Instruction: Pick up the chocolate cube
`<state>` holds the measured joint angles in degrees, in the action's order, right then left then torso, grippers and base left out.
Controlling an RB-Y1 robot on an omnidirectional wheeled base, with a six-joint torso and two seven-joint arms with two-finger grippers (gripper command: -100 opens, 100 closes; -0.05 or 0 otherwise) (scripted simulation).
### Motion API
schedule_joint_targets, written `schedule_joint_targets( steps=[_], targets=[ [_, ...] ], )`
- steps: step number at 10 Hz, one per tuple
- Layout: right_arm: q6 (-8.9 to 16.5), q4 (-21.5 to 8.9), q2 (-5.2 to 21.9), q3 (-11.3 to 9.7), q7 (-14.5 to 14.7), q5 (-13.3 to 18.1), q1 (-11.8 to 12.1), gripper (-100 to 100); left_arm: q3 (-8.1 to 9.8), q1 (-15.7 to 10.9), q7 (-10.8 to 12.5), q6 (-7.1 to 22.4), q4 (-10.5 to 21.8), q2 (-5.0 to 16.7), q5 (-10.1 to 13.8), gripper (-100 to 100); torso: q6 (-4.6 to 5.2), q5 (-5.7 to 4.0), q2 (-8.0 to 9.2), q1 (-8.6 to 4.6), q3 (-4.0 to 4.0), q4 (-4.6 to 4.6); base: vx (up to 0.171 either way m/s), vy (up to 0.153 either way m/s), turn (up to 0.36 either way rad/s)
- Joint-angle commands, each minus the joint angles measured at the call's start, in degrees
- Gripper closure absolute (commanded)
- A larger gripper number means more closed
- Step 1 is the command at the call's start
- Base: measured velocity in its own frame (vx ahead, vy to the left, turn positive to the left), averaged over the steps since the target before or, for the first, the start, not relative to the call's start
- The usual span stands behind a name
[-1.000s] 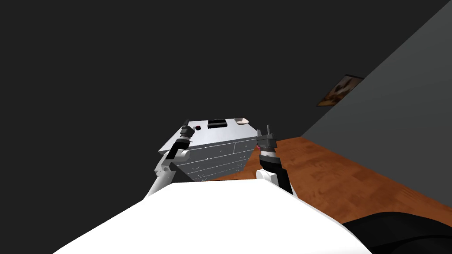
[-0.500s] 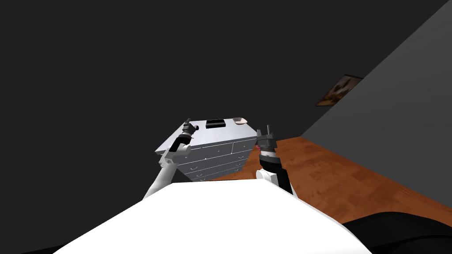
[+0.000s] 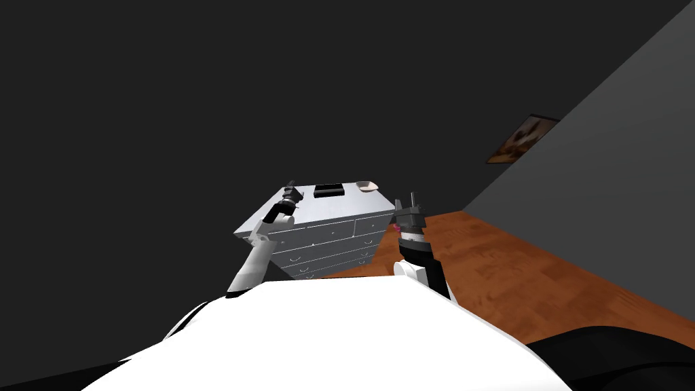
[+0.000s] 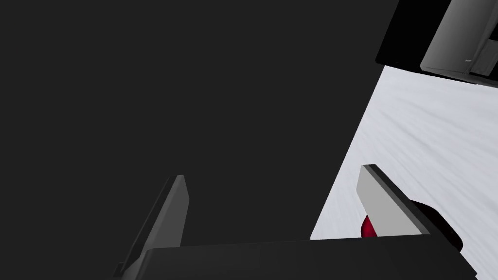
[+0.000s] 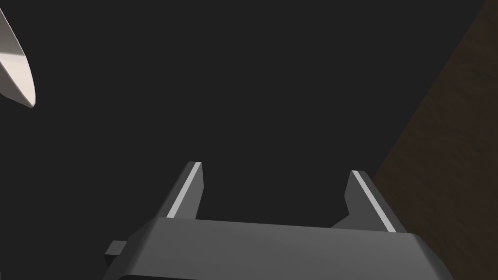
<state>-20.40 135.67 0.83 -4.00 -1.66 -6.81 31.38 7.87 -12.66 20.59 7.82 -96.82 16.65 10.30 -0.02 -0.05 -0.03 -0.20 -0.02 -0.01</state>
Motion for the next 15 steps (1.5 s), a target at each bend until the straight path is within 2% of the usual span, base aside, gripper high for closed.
schedule_joint_targets(
  steps=[1,2,3,4,5,6,7,9,10,11,12,14,15],
  targets=[
    [0.0,0.0,0.0,0.0,0.0,0.0,0.0,0,0.3,-2.86,1.08,2.86,2.29,0.14,0.2,-100,0.0,0.0,0.0,0.0,0.0,0.0,-0.002,-0.043,0.017],
    [0.0,0.0,0.0,0.0,0.0,0.0,0.0,0,0.85,-4.56,2.98,4.84,3.87,0.51,0.67,-100,0.01,0.0,0.02,0.03,0.01,0.01,-0.005,-0.045,0.029],
    [0.0,0.0,0.0,0.0,0.0,0.0,0.0,0,0.85,-6.32,2.98,6.57,4.88,0.51,0.67,-100,0.0,0.01,0.02,0.03,0.01,0.0,-0.002,-0.039,0.02],
    [0.0,0.0,0.0,0.0,0.0,0.0,0.0,0,0.85,-6.32,2.98,6.87,4.88,0.51,0.67,-100,0.0,0.01,0.02,0.05,0.01,0.01,0.0,-0.015,-0.002],
    [0.0,0.0,0.0,0.0,0.0,0.0,0.0,0,1.39,-8.84,4.87,9.04,7.51,0.86,1.08,-100,-0.01,0.02,0.03,0.13,0.02,0.01,-0.004,-0.031,0.039],
    [0.0,0.0,0.0,0.0,0.0,0.0,0.0,0,1.39,-9.5,4.87,10.57,7.51,0.86,1.08,-100,-0.01,0.02,0.03,0.1,0.02,0.01,-0.002,-0.033,0.03],
    [0.0,0.0,0.0,0.0,0.0,0.0,0.0,0,1.9,-11.64,6.73,12.25,9.92,1.2,1.43,-100,0.0,0.02,0.03,0.09,0.02,0.01,0.001,-0.041,0.053],
    [0.0,0.0,0.0,0.0,0.0,0.0,0.0,0,1.9,-12.69,6.73,14.36,10.18,1.2,1.43,-100,0.0,0.01,0.01,0.08,0.01,0.0,0.005,-0.023,0.013],
    [0.0,0.0,0.0,0.0,0.0,0.0,0.0,0,2.4,-15.34,8.56,16.39,12.87,1.55,1.71,-100,-0.01,0.03,0.02,0.14,0.01,0.0,0.003,-0.024,0.058],
    [0.0,0.0,0.0,0.0,0.0,0.0,0.0,0,2.4,-15.87,8.56,17.89,12.87,1.55,1.71,-100,-0.01,0.03,0.01,0.12,0.01,0.0,0.004,-0.028,0.041],
    [0.0,0.0,0.0,0.0,0.0,0.0,0.0,0,2.87,-18.25,10.36,19.54,15.48,1.89,1.93,-100,-0.01,0.02,0.01,0.11,0.01,0.0,0.006,-0.027,0.063],
    [0.0,0.0,0.0,0.0,0.0,0.0,0.0,0,2.87,-19.02,10.36,22.1,15.57,1.89,1.93,-100,-0.01,0.03,0.0,0.12,0.0,0.0,0.004,-0.017,0.022],
    [0.0,0.0,0.0,0.0,0.0,0.0,0.0,0,3.31,-21.79,12.11,23.94,18.28,2.23,2.1,-100,-0.01,0.04,0.03,0.16,0.01,0.0,0.002,-0.013,0.085]
  ],
)
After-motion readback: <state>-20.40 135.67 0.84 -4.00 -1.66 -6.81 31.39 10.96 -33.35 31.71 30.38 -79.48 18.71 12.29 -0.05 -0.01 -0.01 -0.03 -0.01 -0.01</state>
